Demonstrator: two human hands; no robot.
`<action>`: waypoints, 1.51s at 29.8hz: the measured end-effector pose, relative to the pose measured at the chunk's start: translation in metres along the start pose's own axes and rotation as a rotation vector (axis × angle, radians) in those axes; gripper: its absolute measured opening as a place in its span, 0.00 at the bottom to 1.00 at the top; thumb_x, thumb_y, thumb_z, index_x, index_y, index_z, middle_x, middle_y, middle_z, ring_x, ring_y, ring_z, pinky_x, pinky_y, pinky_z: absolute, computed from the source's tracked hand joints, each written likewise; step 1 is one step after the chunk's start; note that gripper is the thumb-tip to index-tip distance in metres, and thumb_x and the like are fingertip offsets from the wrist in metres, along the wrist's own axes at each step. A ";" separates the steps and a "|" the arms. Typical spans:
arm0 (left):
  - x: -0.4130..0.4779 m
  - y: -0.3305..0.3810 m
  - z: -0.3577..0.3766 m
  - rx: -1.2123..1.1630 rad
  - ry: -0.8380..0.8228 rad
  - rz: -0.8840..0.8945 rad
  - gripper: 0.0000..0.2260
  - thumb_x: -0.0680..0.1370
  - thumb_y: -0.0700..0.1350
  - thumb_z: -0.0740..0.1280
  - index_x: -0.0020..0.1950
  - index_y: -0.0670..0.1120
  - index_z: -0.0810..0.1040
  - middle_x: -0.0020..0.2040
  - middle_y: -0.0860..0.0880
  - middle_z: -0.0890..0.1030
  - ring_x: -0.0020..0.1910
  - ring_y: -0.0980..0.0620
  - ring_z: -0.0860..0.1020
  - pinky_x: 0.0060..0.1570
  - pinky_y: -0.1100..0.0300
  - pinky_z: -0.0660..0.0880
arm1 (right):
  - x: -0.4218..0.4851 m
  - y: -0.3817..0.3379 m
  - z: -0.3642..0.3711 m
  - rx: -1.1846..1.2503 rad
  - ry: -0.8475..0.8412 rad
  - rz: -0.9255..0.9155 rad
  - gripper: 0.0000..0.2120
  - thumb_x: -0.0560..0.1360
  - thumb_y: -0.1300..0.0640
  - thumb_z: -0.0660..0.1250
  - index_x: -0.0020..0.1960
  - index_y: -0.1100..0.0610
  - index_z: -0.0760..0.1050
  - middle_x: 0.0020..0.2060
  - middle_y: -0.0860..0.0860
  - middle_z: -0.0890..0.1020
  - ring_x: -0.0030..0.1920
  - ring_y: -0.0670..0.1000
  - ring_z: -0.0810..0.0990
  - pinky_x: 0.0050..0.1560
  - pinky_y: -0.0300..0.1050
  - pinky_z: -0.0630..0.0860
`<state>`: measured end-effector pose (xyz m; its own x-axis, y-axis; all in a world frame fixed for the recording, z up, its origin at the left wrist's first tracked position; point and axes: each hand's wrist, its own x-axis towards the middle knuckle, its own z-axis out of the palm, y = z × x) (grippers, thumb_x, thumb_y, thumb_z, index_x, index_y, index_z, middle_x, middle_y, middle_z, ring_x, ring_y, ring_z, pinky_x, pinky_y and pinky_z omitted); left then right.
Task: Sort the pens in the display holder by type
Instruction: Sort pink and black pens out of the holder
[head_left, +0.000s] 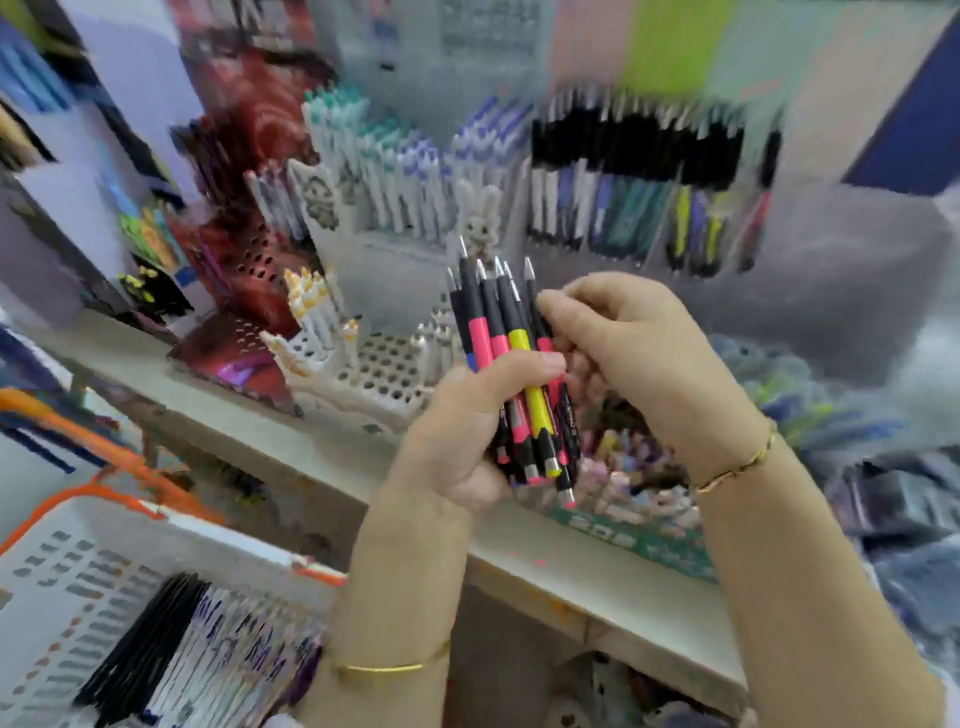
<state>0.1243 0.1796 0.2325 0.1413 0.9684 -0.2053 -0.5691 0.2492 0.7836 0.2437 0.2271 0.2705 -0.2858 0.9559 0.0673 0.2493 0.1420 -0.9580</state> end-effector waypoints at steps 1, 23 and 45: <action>0.011 -0.001 0.016 0.019 -0.018 0.009 0.15 0.66 0.41 0.69 0.51 0.40 0.76 0.41 0.42 0.77 0.36 0.47 0.79 0.37 0.57 0.79 | 0.002 -0.002 -0.019 -0.013 0.017 -0.012 0.12 0.76 0.55 0.66 0.40 0.64 0.75 0.24 0.50 0.74 0.21 0.45 0.72 0.22 0.35 0.68; 0.136 -0.005 0.128 0.056 -0.006 0.034 0.03 0.76 0.35 0.65 0.48 0.38 0.77 0.32 0.47 0.80 0.32 0.53 0.80 0.35 0.59 0.78 | 0.105 0.006 -0.178 -0.609 0.783 -0.315 0.11 0.76 0.55 0.66 0.47 0.64 0.77 0.43 0.56 0.81 0.45 0.57 0.78 0.45 0.48 0.72; 0.143 -0.005 0.122 -0.148 -0.310 -0.161 0.09 0.60 0.37 0.70 0.40 0.40 0.81 0.34 0.48 0.79 0.31 0.54 0.79 0.31 0.61 0.77 | 0.075 -0.012 -0.162 -0.481 0.232 -0.003 0.22 0.77 0.46 0.63 0.40 0.66 0.78 0.26 0.54 0.74 0.24 0.45 0.68 0.27 0.36 0.67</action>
<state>0.2468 0.3176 0.2708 0.4640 0.8785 -0.1136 -0.6275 0.4165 0.6579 0.3689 0.3381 0.3324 -0.0885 0.9793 0.1819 0.6607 0.1944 -0.7250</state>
